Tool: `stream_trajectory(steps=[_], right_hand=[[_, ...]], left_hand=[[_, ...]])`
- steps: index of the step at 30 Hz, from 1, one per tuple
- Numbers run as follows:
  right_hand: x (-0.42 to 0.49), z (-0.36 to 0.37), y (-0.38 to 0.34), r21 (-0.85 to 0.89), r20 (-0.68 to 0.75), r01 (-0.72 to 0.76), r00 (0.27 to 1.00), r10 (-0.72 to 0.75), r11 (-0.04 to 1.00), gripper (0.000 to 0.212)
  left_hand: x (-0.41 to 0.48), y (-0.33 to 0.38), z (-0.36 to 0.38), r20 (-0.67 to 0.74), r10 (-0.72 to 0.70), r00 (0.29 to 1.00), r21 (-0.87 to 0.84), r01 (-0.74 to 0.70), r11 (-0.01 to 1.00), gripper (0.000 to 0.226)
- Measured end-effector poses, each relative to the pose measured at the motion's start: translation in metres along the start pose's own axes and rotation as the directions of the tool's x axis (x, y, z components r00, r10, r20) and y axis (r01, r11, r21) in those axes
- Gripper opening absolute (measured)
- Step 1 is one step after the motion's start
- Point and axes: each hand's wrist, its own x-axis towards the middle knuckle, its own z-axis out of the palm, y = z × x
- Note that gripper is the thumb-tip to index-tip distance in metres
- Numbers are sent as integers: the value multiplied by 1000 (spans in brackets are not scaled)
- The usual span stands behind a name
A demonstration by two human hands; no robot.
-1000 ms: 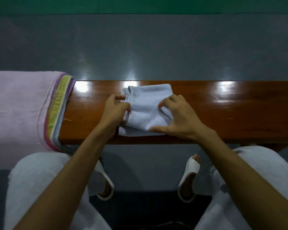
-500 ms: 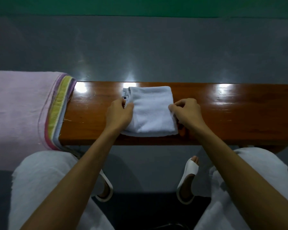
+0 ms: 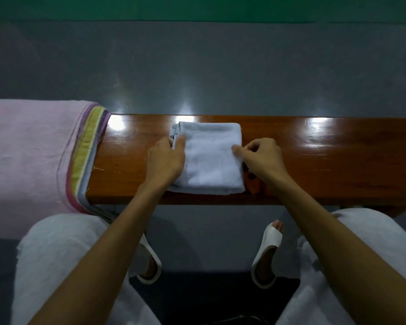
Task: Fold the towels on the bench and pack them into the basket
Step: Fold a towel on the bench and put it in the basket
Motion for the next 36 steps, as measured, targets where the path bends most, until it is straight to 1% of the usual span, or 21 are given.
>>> stream_trajectory(steps=[2, 4, 7, 9, 10, 11, 13, 15, 18, 21, 24, 26, 28, 29, 30, 31, 32, 33, 34, 35, 36], right_hand=[[2, -1, -3, 84, 12, -62, 998, 61, 995, 35], [4, -2, -6, 98, 41, -96, 995, 93, 990, 31], [5, -2, -9, 77, 50, -83, 996, 79, 994, 21], [5, 0, -9, 88, 27, -59, 998, 56, 994, 18], [4, 0, -9, 81, 0, -41, 999, 41, 996, 16], [4, 1, -9, 61, -28, -19, 999, 21, 998, 15], [4, 2, -7, 0, -81, 36, 996, -35, 999, 14], [3, 4, -5, -56, -119, 86, 989, -92, 995, 15], [3, 8, -3, -106, -154, 140, 976, -156, 984, 17], [3, 12, -3, -143, -194, 175, 960, -201, 974, 16], [5, 14, -2, -232, -227, 204, 939, -257, 951, 22], [4, 16, -1, -294, -275, 264, 897, -346, 918, 29], [1, 19, -4, -353, -298, 349, 837, -458, 868, 34], [-1, 21, -6, -377, -279, 395, 814, -510, 837, 37], [-3, 24, -8, -395, -233, 444, 798, -555, 804, 40], [-4, 28, -10, -412, -164, 489, 790, -591, 769, 44], [-4, 32, -10, -435, -78, 529, 784, -616, 729, 50], [-5, 36, -11, -459, 19, 563, 780, -626, 688, 56], [-6, 40, -11, -473, 122, 590, 779, -615, 654, 62], [-8, 43, -11, -479, 221, 608, 782, -583, 633, 70], [-8, 45, -9, -488, 308, 611, 789, -532, 624, 76]], left_hand=[[1, -1, 0, 43, 36, 998, 25, -37, 999, 30], [4, -2, 0, 67, 17, 998, -13, -16, 1000, 29], [6, 1, -3, 199, -83, 976, -209, 125, 970, 20], [5, 3, -7, 264, -114, 958, -254, 183, 950, 18], [5, 2, -9, 260, -108, 960, -226, 170, 959, 18], [4, -1, -9, 226, -86, 970, -153, 123, 981, 18], [2, -7, -6, 126, -18, 992, 62, 10, 998, 16], [-4, -9, -4, 45, 27, 999, 218, -36, 975, 20], [-14, -4, -4, -48, 85, 995, 361, -62, 930, 27], [-17, 0, -3, -72, 90, 993, 390, -55, 919, 30], [-15, 2, -4, -26, 36, 999, 302, -27, 953, 29], [-13, 1, -8, 9, 10, 1000, 278, -12, 960, 40], [-14, 1, -11, -34, 31, 999, 374, -16, 927, 47], [-14, 1, -10, -82, 102, 991, 452, -54, 890, 48], [-16, 3, -8, -111, 213, 971, 508, -129, 851, 49], [-16, 5, -4, -101, 343, 934, 520, -244, 819, 49], [-17, 7, 2, -39, 449, 892, 492, -374, 786, 52], [-17, 9, 9, 63, 513, 856, 433, -487, 759, 57], [-18, 9, 15, 172, 529, 831, 378, -551, 744, 61], [-19, 7, 21, 272, 495, 825, 357, -564, 745, 64], [-18, 2, 26, 342, 436, 833, 388, -548, 741, 65]])
